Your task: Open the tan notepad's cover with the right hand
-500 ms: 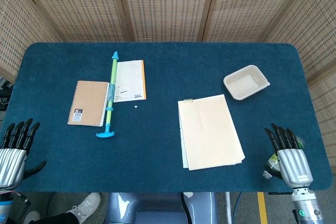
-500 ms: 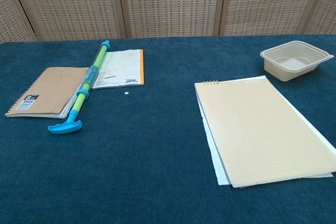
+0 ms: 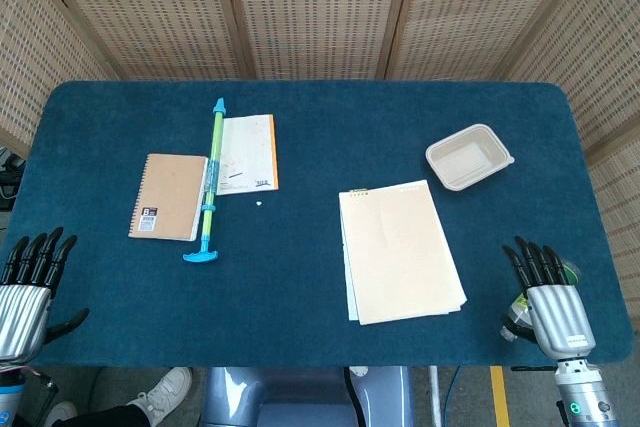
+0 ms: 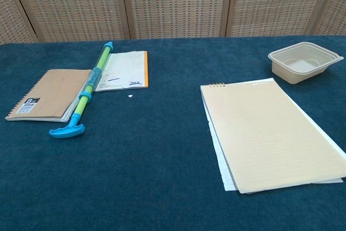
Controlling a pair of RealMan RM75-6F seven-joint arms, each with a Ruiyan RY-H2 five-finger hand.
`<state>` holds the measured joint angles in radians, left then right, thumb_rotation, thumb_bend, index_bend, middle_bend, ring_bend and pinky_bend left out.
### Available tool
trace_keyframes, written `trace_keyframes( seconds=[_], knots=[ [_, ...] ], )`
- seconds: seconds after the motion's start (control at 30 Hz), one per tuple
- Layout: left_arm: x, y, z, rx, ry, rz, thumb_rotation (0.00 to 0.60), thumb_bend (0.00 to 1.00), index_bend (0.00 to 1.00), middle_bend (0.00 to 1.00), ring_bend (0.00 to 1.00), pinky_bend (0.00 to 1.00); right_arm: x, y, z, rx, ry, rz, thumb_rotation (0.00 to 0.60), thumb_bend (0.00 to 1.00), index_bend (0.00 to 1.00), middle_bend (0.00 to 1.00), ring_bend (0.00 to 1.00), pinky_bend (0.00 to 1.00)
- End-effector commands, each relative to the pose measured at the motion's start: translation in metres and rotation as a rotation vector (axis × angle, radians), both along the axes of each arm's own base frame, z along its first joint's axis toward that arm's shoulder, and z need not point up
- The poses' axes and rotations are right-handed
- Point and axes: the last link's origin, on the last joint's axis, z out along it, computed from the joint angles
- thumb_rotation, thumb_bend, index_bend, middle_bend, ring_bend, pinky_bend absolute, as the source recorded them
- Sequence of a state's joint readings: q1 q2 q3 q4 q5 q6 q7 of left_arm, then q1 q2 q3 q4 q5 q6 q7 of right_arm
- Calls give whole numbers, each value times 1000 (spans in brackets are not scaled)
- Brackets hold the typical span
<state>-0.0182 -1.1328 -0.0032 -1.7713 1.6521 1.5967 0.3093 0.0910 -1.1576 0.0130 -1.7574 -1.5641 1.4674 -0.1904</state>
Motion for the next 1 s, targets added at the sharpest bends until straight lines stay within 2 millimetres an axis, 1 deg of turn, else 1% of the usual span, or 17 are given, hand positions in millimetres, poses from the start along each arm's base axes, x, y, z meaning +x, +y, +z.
trace_keyframes(
  seconds=[0.03,0.33,0.5,0.6,0.73,0.9,1.0],
  knots=[
    [0,0,-1,-7,4,3,600,49,0,0,0,0,-1,0,-1,6,-2,-3,600,297,29,0,0,0],
    [1,-2,0,0,5,-2,600,48,0,0,0,0,4,5,-5,40,-27,15,600,297,29,0,0,0],
    [1,-1,1,3,2,2,600,48,0,0,0,0,11,7,-16,93,-53,27,600,296,29,0,0,0],
    [1,-1,2,3,1,3,600,48,0,0,0,0,15,8,-27,122,-44,41,600,296,30,0,0,0],
    [1,-1,1,2,1,1,600,49,0,0,0,0,20,9,-50,169,-38,51,600,319,44,0,0,0],
    [2,-2,3,8,-4,-1,600,48,0,0,0,0,24,6,-78,218,-21,49,600,447,58,0,0,0],
    [1,-1,5,12,-9,-1,600,48,0,0,0,0,24,5,-88,225,-16,44,600,463,59,0,0,0]
  ],
)
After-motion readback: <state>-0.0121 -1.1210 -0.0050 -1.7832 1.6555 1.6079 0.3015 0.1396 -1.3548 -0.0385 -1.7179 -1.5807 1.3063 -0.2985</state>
